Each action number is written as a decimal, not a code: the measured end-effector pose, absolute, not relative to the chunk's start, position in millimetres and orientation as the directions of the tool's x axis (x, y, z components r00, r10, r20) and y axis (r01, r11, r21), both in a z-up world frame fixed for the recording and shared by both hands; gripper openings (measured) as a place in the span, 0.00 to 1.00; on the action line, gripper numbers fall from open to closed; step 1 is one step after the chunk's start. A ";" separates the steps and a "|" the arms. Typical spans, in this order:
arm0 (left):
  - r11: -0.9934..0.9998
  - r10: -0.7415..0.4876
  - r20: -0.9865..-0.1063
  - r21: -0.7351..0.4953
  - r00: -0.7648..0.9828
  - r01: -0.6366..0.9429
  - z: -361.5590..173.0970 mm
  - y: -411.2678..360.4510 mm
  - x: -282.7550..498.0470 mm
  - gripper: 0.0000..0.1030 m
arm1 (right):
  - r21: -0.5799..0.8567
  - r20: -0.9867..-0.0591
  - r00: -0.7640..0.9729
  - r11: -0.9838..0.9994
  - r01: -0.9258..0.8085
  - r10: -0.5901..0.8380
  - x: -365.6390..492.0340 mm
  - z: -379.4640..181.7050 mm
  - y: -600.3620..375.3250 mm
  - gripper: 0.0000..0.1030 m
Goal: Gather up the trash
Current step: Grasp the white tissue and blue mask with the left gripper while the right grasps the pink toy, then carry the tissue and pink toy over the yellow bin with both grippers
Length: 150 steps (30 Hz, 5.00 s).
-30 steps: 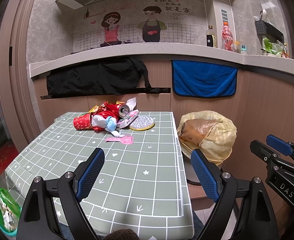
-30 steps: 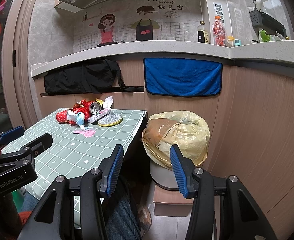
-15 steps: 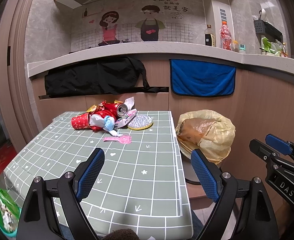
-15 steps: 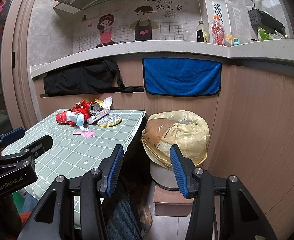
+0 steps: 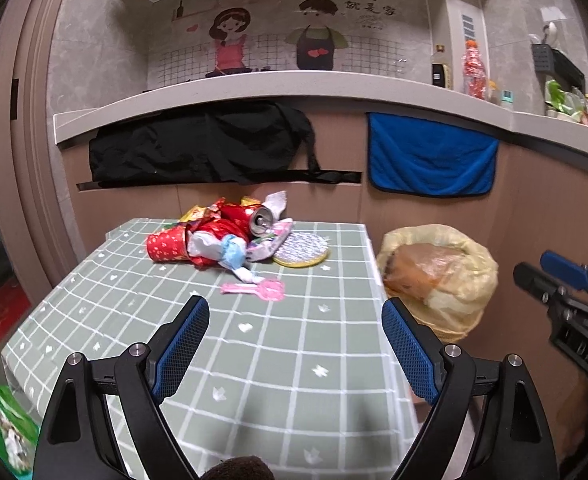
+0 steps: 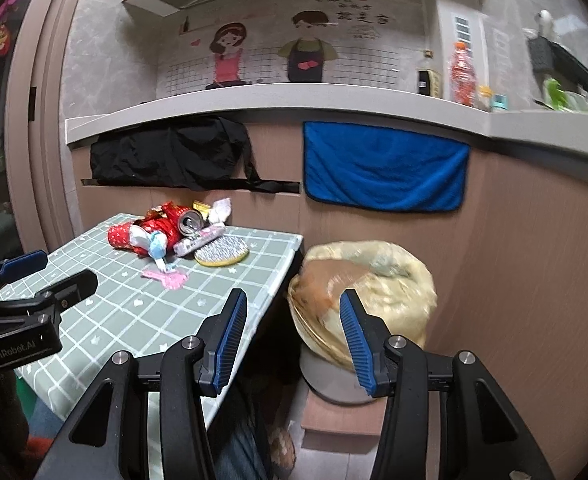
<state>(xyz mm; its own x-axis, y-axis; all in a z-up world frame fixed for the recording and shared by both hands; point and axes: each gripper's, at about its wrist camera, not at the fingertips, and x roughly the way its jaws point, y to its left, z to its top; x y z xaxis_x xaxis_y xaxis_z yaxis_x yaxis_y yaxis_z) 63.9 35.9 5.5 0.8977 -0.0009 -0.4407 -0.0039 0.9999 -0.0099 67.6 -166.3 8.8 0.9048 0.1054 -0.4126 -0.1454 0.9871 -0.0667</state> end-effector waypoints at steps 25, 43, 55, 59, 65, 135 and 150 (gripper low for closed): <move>0.982 -0.061 -0.607 -0.178 0.792 -0.060 -58.1 185.4 229.3 0.85 | 0.041 -0.604 0.762 0.964 -0.264 0.234 268.1 -54.7 -87.0 0.43; 0.916 -0.145 -0.734 -0.352 0.664 -0.190 -92.6 171.4 356.8 0.58 | 0.063 -0.643 0.730 0.966 -0.251 0.231 281.3 -79.4 -102.7 0.43; 0.928 -0.155 -0.658 -0.352 0.737 -0.119 -54.5 221.3 275.8 0.40 | 0.190 -0.743 0.462 0.814 -0.550 0.485 292.1 -88.0 -37.8 0.43; 0.947 -0.075 -0.636 -0.286 0.768 -0.144 -42.9 238.9 243.8 0.40 | 0.121 -0.765 0.456 0.796 -0.593 0.455 297.0 -94.6 -1.0 0.40; 0.951 -0.057 -0.630 -0.271 0.775 -0.151 -45.1 248.9 221.8 0.40 | 0.093 -0.789 0.475 0.841 -0.533 0.389 317.1 -108.8 19.7 0.36; 0.952 -0.298 -0.398 -0.065 0.867 0.298 94.1 -89.2 310.8 0.40 | -0.076 -0.399 0.909 0.983 -0.164 0.121 280.4 97.5 -275.6 0.27; 0.889 -0.443 -0.557 -0.174 0.702 0.423 19.2 -145.2 348.2 0.40 | 0.020 -0.495 0.861 0.992 -0.126 0.119 302.8 45.4 -320.7 0.27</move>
<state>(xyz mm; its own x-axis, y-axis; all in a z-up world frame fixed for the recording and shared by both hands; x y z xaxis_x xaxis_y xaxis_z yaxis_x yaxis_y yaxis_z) 348.2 -145.2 19.2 0.7024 -0.4432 -0.5569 0.4234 0.8892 -0.1736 302.8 -320.7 45.4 0.8606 0.1192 -0.4952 -0.1257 0.9919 0.0203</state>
